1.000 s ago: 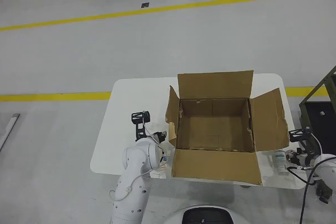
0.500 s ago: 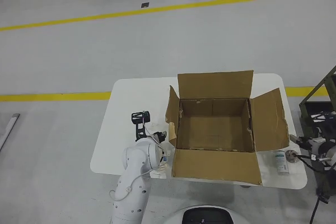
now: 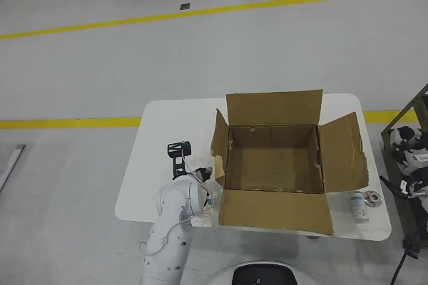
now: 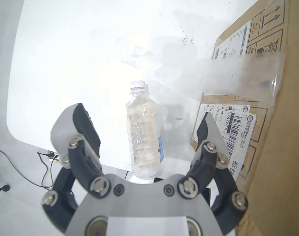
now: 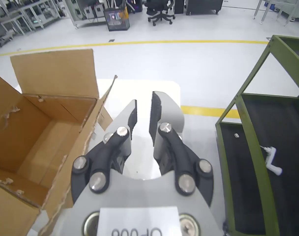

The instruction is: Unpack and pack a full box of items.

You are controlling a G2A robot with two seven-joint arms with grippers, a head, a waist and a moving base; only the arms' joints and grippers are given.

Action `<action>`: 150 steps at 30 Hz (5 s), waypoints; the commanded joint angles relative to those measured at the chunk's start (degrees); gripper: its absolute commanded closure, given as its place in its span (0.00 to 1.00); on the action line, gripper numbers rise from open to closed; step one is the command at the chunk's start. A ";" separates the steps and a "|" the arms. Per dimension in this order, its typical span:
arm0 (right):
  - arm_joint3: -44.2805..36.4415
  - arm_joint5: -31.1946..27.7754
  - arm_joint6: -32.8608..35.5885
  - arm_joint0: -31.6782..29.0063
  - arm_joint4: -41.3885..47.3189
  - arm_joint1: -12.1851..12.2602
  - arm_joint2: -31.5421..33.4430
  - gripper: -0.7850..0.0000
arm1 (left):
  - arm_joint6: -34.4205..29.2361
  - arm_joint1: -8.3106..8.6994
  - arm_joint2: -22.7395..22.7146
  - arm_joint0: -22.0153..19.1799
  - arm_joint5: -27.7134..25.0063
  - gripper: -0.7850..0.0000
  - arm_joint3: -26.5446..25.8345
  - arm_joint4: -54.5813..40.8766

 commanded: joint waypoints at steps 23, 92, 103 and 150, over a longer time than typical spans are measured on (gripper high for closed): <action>1.26 -2.24 10.43 6.37 9.15 0.82 -2.13 1.00 | -4.80 1.44 -5.48 7.18 -8.09 0.00 -3.92 6.48; 2.10 -0.43 9.98 5.94 9.48 2.36 -3.77 1.00 | -6.55 0.39 -0.45 -1.27 -15.92 1.00 13.58 -3.42; 2.42 -0.34 9.91 6.76 9.51 2.53 -4.57 1.00 | -5.14 1.05 -4.84 -0.15 -11.28 1.00 7.63 -3.13; 4.16 -0.88 9.59 7.83 9.46 2.82 -10.37 1.00 | -3.03 1.18 -8.67 -12.12 -7.19 1.00 -22.15 -27.29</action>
